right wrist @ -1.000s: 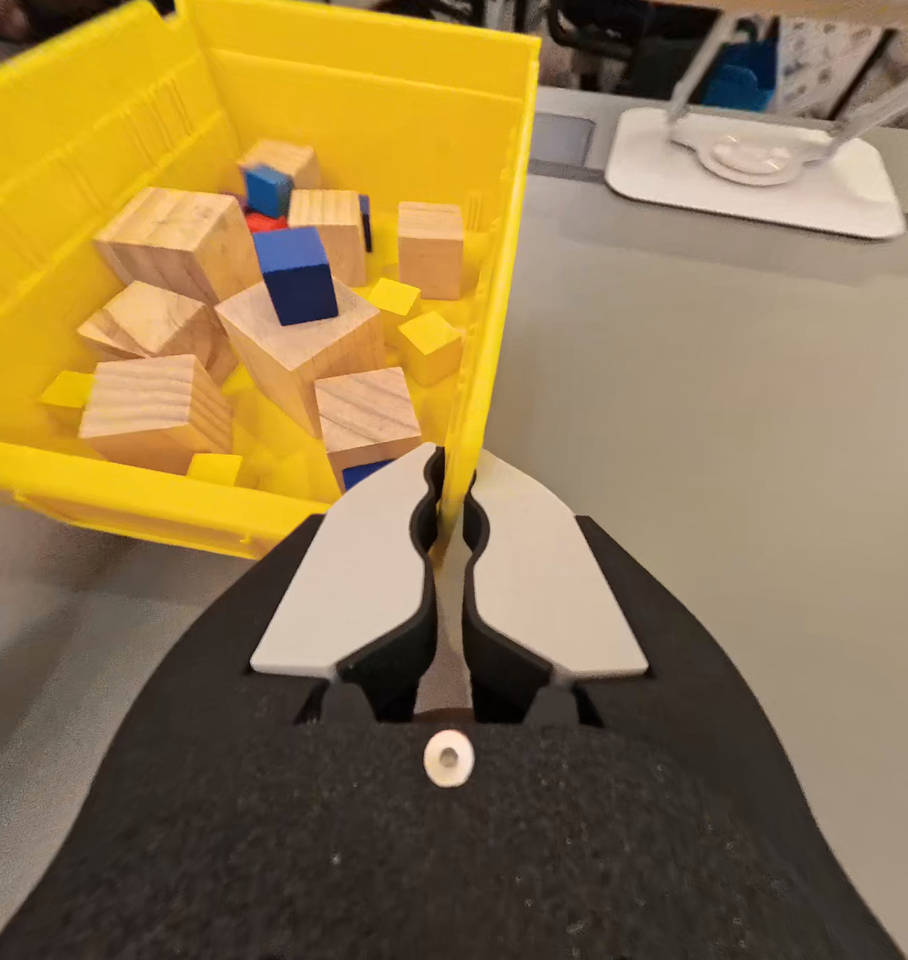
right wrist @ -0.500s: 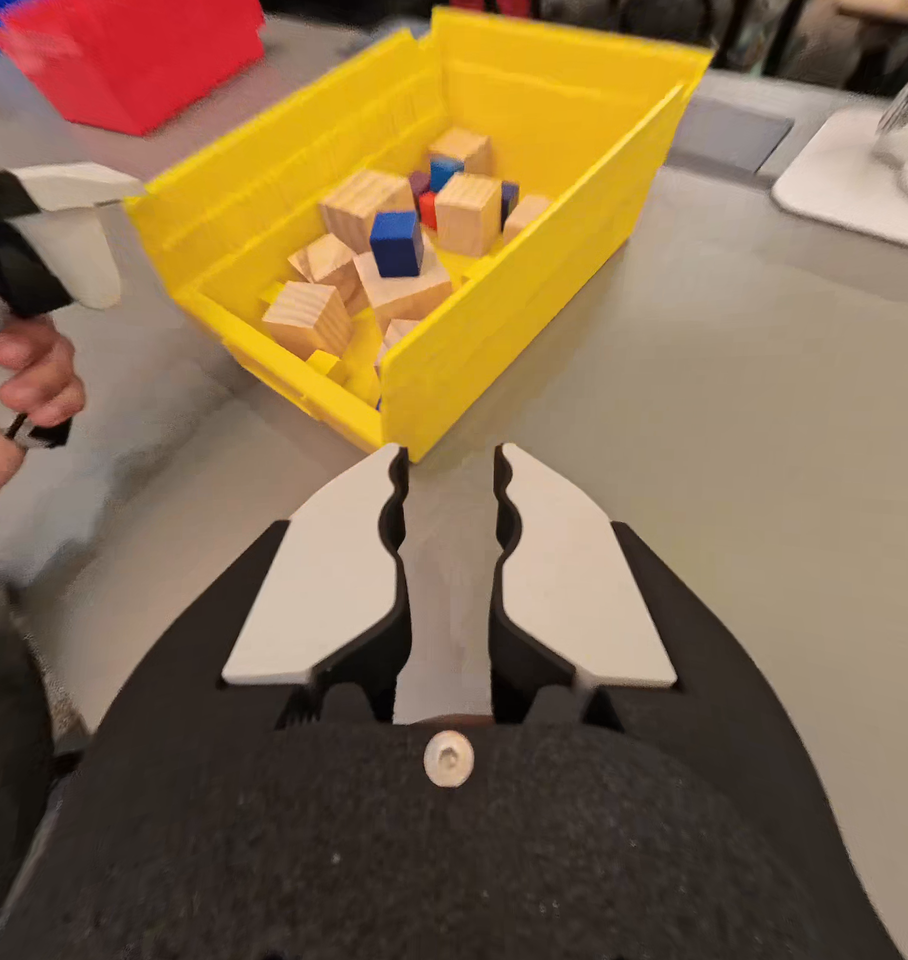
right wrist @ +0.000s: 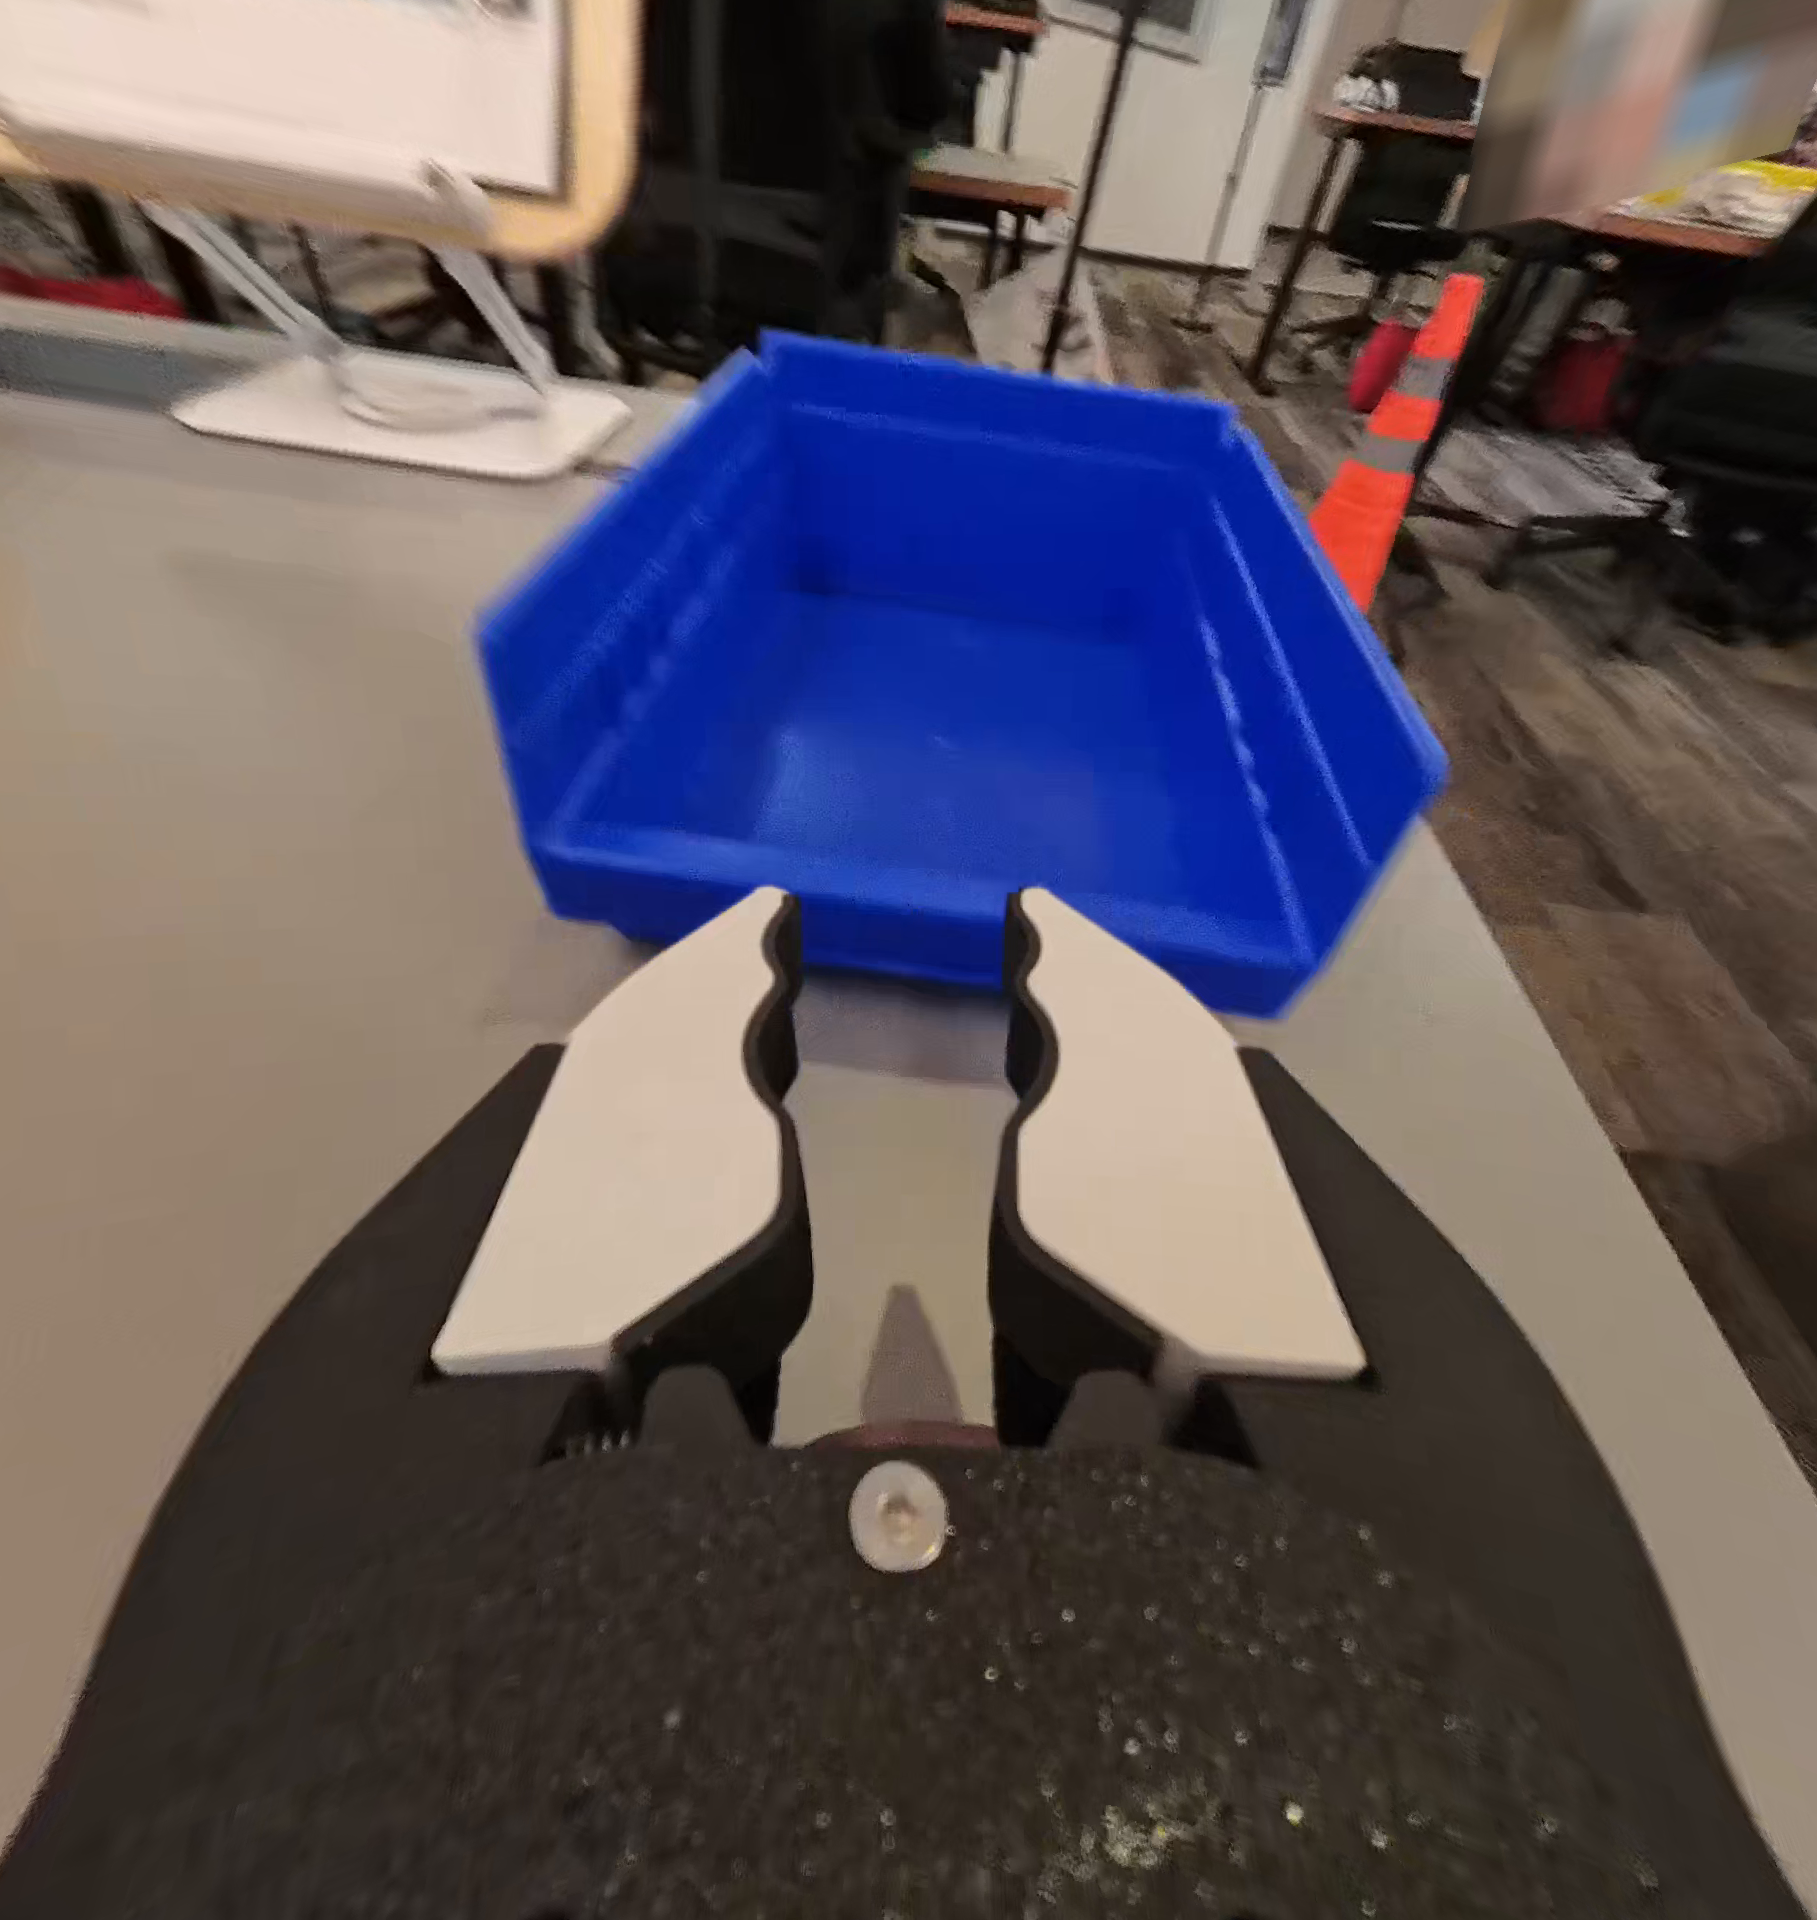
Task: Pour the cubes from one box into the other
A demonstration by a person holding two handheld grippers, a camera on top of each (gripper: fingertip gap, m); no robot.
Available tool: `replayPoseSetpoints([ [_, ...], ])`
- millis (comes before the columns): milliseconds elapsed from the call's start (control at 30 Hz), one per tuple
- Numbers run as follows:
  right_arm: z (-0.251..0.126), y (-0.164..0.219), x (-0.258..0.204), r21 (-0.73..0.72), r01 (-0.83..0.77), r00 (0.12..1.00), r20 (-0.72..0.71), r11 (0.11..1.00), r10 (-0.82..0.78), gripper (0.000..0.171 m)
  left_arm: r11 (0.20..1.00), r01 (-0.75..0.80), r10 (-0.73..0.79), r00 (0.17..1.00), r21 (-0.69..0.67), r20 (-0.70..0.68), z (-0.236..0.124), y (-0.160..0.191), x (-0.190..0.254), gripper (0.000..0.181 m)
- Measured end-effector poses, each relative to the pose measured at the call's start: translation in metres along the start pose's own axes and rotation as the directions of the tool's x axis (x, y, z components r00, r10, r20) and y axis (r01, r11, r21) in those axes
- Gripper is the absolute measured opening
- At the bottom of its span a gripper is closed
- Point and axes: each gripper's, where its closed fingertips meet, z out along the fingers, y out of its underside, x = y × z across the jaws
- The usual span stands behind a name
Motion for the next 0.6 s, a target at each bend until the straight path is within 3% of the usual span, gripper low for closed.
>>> replayPoseSetpoints([
  [67, -0.002, 0.013, 0.011, -0.029, -0.029, 1.0, 0.011, 0.999, 0.029, 0.039, 1.0, -0.017, 0.017, 0.996, -0.002, -0.084, 0.008, -0.002, 0.013, 0.035],
  [200, 0.001, 0.008, 0.017, 0.001, -0.15, 0.988, 0.044, 0.989, 0.15, 0.039, 0.993, -0.115, 0.115, 0.992, 0.004, -0.05, 0.027, -0.005, 0.007, 0.036],
  [400, 0.003, 0.014, 0.006, -0.028, 0.008, 1.0, 0.012, 1.0, -0.007, 0.039, 0.983, -0.179, 0.177, 0.982, -0.027, -0.064, 0.027, 0.007, 0.021, 0.036],
  [600, 0.007, 0.015, -0.002, -0.04, 0.008, 0.999, 0.032, 0.999, -0.006, 0.038, 0.99, -0.141, 0.137, 0.983, -0.02, -0.123, 0.02, 0.01, 0.029, 0.036],
])
